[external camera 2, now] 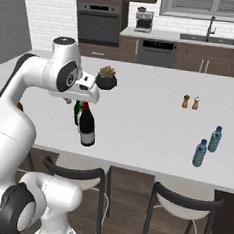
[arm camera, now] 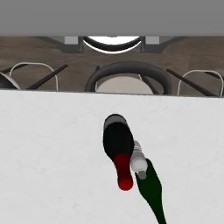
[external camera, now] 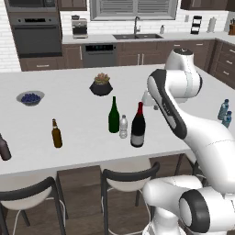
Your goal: Move the plastic bottles in the middle to the plastics group, and the glass bottles in the middle to the glass group.
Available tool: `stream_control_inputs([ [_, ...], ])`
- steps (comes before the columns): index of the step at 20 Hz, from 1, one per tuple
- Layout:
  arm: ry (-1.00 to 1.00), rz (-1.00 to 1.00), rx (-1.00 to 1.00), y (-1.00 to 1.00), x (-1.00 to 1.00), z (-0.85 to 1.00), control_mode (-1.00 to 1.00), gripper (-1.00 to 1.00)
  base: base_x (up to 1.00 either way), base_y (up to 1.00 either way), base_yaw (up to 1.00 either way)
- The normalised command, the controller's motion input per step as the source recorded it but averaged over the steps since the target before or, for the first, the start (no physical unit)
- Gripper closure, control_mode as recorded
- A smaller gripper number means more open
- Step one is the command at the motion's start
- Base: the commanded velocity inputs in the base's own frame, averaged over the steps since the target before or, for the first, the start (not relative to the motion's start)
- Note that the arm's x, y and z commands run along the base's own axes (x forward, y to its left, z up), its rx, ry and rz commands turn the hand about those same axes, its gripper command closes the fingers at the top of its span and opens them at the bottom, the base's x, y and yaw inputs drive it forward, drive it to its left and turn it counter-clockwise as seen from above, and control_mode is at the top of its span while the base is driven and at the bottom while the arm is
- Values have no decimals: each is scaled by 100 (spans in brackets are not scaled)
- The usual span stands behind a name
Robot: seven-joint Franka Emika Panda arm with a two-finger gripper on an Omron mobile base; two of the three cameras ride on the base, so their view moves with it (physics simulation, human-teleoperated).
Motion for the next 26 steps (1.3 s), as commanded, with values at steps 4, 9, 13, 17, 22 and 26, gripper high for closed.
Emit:
stream_control_inputs([
  [4, -3, 0, 0, 3, 0, 0, -100, -100, 0, 0, 0],
  [9, 0, -2, 0, 19, 0, -15, -100, -100, 0, 0, 0],
  [13, 0, 0, 0, 0, 0, -26, -100, -100, 0, 0, 0],
  [17, -3, 0, 0, 0, 0, -14, -100, -100, 0, 0, 0],
  [22, -9, 0, 0, 9, 0, -1, -100, -100, 0, 0, 0],
  [26, -8, 0, 0, 11, 18, 0, -100, -100, 0, 0, 0],
])
